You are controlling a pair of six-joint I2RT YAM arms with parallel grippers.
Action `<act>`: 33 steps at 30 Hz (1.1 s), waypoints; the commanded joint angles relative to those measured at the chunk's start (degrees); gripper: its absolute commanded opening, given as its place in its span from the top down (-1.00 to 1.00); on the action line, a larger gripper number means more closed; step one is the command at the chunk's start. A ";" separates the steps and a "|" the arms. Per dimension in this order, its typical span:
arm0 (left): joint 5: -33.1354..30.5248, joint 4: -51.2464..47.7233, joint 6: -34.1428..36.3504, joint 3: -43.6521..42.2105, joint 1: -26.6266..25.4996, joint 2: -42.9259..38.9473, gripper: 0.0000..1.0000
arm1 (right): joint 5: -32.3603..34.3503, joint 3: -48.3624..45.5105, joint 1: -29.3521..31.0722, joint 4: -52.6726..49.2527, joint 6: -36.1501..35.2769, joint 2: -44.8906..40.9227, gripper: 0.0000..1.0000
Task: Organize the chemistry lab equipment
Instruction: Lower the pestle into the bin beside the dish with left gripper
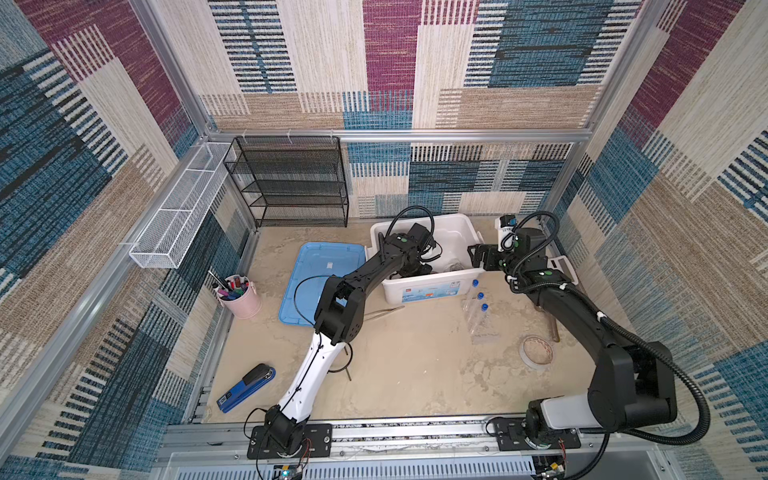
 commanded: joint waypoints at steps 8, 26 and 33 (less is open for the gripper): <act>1.07 -1.41 0.12 0.79 0.00 0.57 0.72 | 0.62 0.34 0.02 1.15 0.00 0.04 -0.99; 0.96 -2.73 -3.85 3.25 0.08 2.50 0.52 | 1.13 0.09 -0.02 0.96 -0.11 -0.48 -0.99; 2.89 -2.72 -3.48 3.27 0.00 2.49 0.37 | 1.22 0.17 -0.02 0.96 -0.06 -0.35 -0.99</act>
